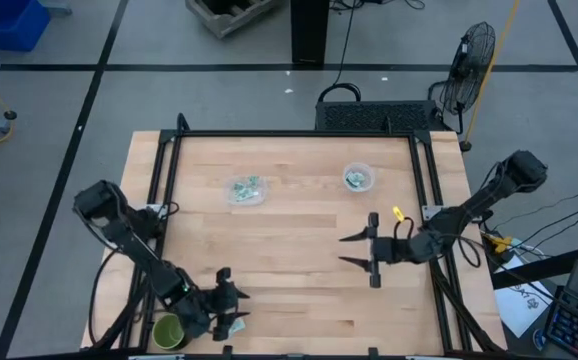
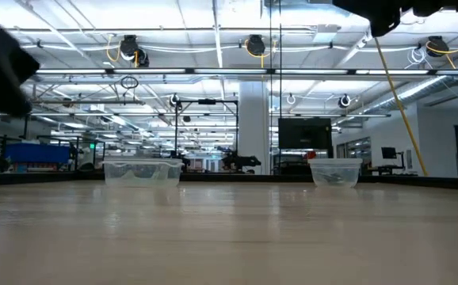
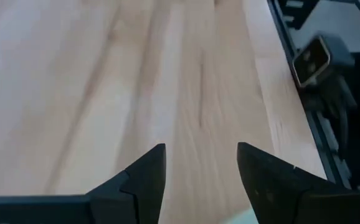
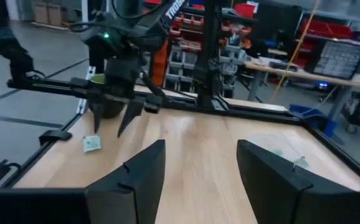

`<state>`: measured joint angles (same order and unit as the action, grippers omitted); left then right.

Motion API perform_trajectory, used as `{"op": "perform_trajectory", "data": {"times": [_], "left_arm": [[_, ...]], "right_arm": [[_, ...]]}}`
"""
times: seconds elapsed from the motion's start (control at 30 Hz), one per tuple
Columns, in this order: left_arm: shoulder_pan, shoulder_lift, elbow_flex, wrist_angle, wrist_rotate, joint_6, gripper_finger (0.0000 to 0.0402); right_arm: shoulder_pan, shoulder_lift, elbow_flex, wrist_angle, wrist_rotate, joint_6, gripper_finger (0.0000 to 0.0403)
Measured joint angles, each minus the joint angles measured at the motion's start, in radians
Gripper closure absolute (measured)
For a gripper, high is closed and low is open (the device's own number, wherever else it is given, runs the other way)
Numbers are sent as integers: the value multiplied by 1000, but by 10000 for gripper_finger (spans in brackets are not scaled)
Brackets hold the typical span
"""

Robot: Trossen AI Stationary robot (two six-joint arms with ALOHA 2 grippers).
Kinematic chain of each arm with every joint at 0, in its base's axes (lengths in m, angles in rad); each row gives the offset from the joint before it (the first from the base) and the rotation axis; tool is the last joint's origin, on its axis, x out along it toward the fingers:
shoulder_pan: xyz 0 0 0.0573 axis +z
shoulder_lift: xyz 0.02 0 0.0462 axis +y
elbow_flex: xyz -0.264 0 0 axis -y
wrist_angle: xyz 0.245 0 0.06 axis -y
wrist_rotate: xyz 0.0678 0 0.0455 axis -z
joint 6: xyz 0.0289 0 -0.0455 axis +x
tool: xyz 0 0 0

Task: Pick and place items into bin
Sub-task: Put the stevia packet into the left transparent bin

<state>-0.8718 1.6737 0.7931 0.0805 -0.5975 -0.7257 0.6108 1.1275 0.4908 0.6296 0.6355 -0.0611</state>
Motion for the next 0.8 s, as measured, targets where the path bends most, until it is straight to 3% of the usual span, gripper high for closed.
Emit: {"op": "perform_trajectory", "data": {"times": [0.2, 0.5, 0.8], "left_arm": [[-56, 68, 0, 19, 15, -89, 197], [-92, 201, 62, 41, 47, -72, 197], [-73, 302, 166, -129, 47, -88, 233]], "right_arm": [[6, 0, 0, 1, 52, -15, 213], [1, 0, 0, 3, 51, -24, 213], [-2, 0, 0, 16, 47, -28, 213]]}}
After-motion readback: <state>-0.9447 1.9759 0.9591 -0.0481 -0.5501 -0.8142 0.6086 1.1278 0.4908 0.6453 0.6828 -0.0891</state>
